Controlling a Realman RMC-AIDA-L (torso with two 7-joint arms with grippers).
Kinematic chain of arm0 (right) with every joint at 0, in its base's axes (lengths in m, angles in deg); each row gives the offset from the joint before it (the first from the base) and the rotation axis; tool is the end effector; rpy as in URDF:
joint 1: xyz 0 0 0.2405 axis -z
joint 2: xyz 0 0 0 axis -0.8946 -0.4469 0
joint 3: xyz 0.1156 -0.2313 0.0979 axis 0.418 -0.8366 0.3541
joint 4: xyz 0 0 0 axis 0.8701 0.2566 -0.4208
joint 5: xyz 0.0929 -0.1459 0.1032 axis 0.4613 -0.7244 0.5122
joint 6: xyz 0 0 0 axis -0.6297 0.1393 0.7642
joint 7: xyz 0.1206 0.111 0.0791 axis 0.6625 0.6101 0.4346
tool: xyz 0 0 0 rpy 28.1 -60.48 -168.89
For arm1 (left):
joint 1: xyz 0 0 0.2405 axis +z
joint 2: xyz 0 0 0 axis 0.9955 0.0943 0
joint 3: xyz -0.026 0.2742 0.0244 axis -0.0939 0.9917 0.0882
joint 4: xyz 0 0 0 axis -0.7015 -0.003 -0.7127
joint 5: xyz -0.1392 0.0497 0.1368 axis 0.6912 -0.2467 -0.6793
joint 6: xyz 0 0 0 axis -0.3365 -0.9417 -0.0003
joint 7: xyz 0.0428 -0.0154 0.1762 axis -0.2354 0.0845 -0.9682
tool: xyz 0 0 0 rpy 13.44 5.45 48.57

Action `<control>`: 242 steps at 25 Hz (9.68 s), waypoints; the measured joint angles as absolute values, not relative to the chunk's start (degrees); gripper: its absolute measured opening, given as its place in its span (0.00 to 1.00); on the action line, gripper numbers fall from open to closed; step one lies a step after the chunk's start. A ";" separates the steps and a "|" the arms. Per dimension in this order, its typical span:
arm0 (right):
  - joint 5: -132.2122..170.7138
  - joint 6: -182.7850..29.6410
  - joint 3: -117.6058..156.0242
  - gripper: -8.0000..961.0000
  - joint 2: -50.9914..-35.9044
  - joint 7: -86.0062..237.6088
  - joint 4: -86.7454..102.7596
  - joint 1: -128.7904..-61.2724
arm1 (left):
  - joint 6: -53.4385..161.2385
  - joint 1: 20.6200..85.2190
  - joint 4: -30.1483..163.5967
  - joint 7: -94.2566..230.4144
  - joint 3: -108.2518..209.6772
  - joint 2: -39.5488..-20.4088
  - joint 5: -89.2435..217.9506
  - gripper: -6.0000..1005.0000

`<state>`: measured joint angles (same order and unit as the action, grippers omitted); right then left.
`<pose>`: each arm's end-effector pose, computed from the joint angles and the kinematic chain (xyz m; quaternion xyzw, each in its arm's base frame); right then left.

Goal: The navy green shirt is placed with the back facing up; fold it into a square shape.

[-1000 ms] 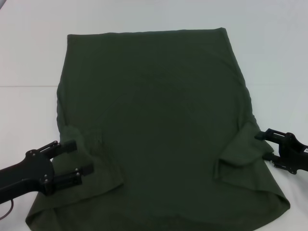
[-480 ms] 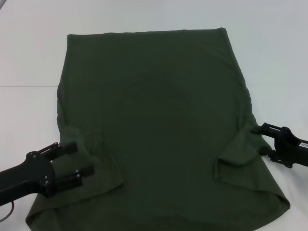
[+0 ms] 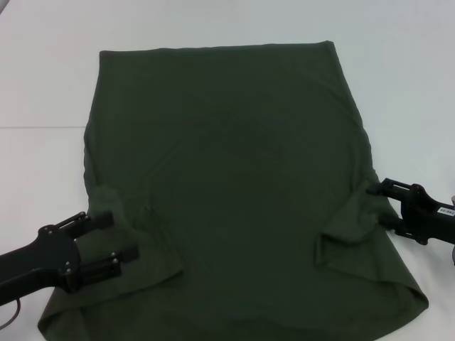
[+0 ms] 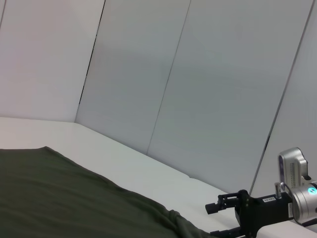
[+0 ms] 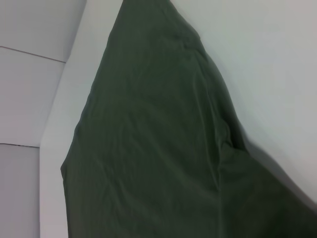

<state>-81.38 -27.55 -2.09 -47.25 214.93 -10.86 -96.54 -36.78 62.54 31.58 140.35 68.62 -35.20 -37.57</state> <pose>0.3450 0.4012 -0.0355 -0.5152 0.7679 0.3272 0.1946 -0.2948 0.3026 -0.0089 -0.8841 -0.2513 -0.3380 0.2022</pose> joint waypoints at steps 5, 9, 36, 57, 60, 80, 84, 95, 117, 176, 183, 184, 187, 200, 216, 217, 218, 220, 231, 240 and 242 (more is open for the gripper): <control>-81.34 -27.22 -1.95 0.79 -47.79 214.73 -10.76 -95.93 | -36.77 62.52 31.58 140.35 68.62 -35.20 -37.57 0.89; -81.33 -26.83 -1.94 0.79 -48.21 214.49 -10.68 -96.38 | -36.75 62.36 31.58 140.35 68.62 -35.20 -37.57 0.89; -79.02 -28.19 -1.57 0.79 -50.18 212.57 -10.42 -97.79 | -36.83 62.37 31.58 140.38 68.62 -35.20 -37.57 0.89; -78.04 -27.32 -1.30 0.78 -48.88 212.65 -9.88 -95.93 | -37.53 62.62 31.58 140.37 68.44 -35.20 -37.47 0.89; -78.02 -27.53 -1.29 0.78 -48.84 212.25 -9.90 -95.90 | -37.66 62.60 31.58 140.40 68.44 -35.20 -37.47 0.89; -78.08 -27.74 -1.66 0.42 -48.86 212.45 -9.91 -95.93 | -38.21 62.60 31.57 140.38 68.44 -35.20 -36.77 0.89; -78.09 -27.16 -1.70 0.26 -48.83 212.51 -9.77 -95.89 | -38.24 62.62 31.58 140.36 68.45 -35.20 -36.77 0.89; -78.56 -25.14 -2.57 0.19 -47.14 212.92 -9.96 -96.04 | -38.91 62.62 31.58 140.35 68.44 -35.20 -36.77 0.89; -81.63 -26.27 -10.07 0.50 -47.31 221.73 -15.52 -96.72 | -39.13 62.62 31.58 140.26 68.45 -35.20 -36.77 0.89; -84.86 -12.30 -5.43 0.97 -47.87 216.38 -17.16 -92.24 | -38.12 61.59 32.89 139.48 68.92 -35.90 -35.32 0.89; -84.91 -16.01 -5.67 0.97 -48.06 216.37 -16.27 -93.49 | -37.73 61.65 32.89 139.47 68.95 -35.91 -35.29 0.89; -84.91 -16.45 -5.69 0.97 -48.07 216.38 -15.93 -93.70 | -37.73 61.65 32.90 139.48 68.91 -35.91 -35.29 0.89; -85.02 -17.87 -5.74 0.97 -48.09 216.39 -14.70 -94.39 | -37.62 61.63 32.89 139.38 68.79 -35.90 -35.28 0.89; -84.98 -21.64 -5.78 0.97 -49.32 216.45 -13.81 -95.67 | -37.53 61.52 32.89 138.95 68.52 -35.81 -35.28 0.89; -81.95 -23.11 -5.69 0.97 -50.17 213.99 -13.79 -96.22 | -37.53 61.40 32.90 138.86 68.53 -35.90 -35.28 0.89; -82.01 -23.13 -5.75 0.97 -50.18 214.06 -13.78 -96.23 | -37.53 61.40 32.90 138.85 68.53 -35.90 -35.28 0.89; -82.04 -23.18 -5.75 0.97 -50.18 214.10 -13.78 -96.22 | -37.53 61.39 32.89 138.86 68.53 -35.90 -35.28 0.89; -82.07 -23.28 -5.77 0.97 -50.18 214.17 -13.73 -96.09 | -37.53 61.39 32.90 138.86 68.53 -35.90 -35.28 0.89; -81.85 -24.52 -5.41 0.89 -50.25 214.04 -12.90 -95.97 | -37.95 61.38 32.89 138.86 68.53 -35.91 -35.28 0.89; -81.84 -25.04 -5.24 0.69 -50.27 214.20 -11.49 -96.24 | -38.12 61.46 32.90 138.86 68.54 -35.90 -35.28 0.89; -81.80 -25.04 -5.20 0.68 -50.35 213.79 -11.48 -96.32 | -38.18 61.50 32.89 138.88 68.55 -35.90 -35.28 0.89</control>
<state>-81.80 -25.04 -5.20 -50.35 213.79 -11.48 -96.32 -38.18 61.50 32.89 138.88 68.55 -35.90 -35.28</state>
